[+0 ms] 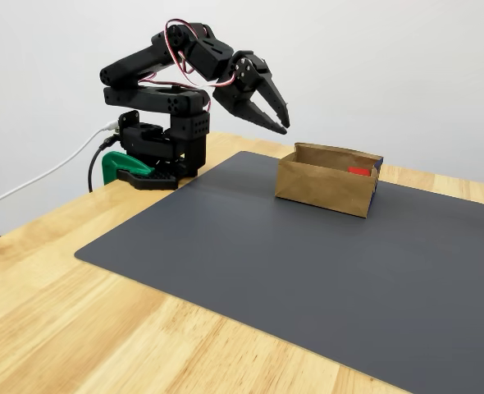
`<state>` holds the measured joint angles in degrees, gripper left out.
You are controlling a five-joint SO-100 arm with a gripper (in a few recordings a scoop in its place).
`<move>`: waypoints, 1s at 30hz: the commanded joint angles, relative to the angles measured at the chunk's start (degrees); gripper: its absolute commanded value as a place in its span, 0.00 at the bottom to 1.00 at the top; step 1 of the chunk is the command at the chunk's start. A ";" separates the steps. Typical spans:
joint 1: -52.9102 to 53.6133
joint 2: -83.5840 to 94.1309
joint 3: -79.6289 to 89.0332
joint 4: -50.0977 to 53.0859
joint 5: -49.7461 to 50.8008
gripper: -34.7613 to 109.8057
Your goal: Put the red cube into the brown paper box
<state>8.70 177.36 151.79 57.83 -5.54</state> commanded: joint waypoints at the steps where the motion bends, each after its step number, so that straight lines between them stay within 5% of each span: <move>1: 0.97 1.49 1.32 0.53 0.00 0.24; 30: -0.53 2.64 1.32 5.45 -0.26 0.24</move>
